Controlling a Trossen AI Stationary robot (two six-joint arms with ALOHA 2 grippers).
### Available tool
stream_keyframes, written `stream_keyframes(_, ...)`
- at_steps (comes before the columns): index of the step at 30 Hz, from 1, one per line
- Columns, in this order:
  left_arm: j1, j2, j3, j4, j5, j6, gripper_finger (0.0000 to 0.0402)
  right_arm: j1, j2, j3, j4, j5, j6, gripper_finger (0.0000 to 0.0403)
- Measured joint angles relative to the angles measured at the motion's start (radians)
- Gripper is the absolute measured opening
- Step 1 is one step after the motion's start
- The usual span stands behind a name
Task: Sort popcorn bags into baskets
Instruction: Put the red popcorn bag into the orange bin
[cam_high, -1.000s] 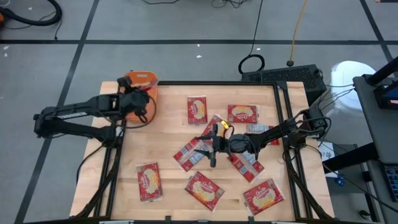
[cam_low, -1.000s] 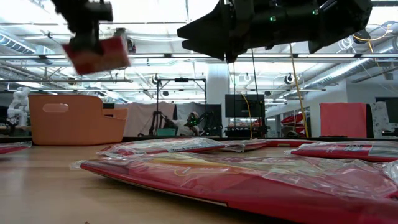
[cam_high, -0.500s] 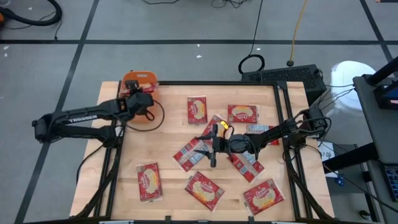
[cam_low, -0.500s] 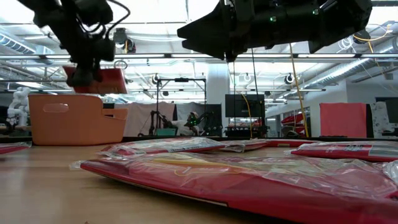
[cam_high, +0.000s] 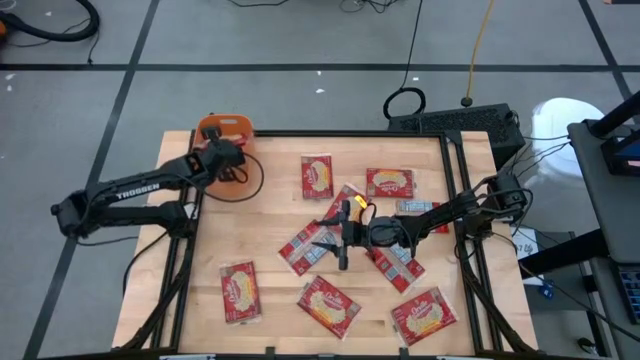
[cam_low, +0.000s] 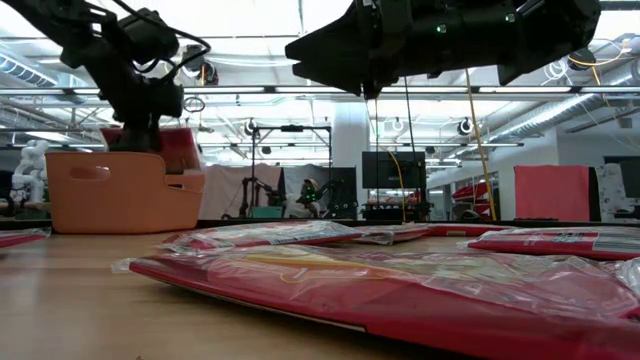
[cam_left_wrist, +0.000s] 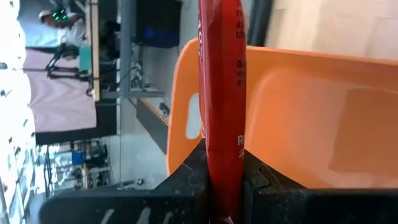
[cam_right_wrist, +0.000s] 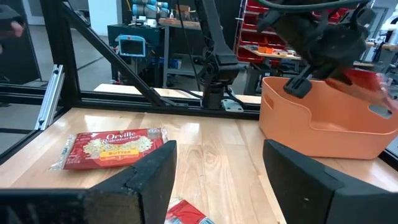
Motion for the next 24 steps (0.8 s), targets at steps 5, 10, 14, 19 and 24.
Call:
stream_keyframes(5, 0.068, 0.044, 0.000, 0.022, 0.046, 0.041, 0.0030, 0.000, 0.000, 0.000, 0.000, 0.000, -0.001, 0.0233)
stream_keyframes(10, 0.098, 0.146, 0.000, 0.053, 0.047, 0.070, 0.0031, 0.000, 0.000, 0.000, 0.000, 0.000, -0.002, 0.0233)
stream_keyframes(14, 0.099, 0.220, 0.000, 0.065, 0.046, 0.084, 0.0031, 0.000, 0.000, 0.000, 0.000, 0.000, 0.000, 0.0233)
stream_keyframes(19, 0.099, 0.279, 0.000, 0.105, 0.037, 0.087, 0.0031, 0.000, 0.000, 0.000, -0.002, 0.000, 0.000, 0.0233)
stream_keyframes(24, 0.109, 0.304, 0.000, 0.111, 0.037, 0.087, 0.0050, 0.000, 0.000, 0.000, -0.004, 0.000, 0.001, 0.0233)
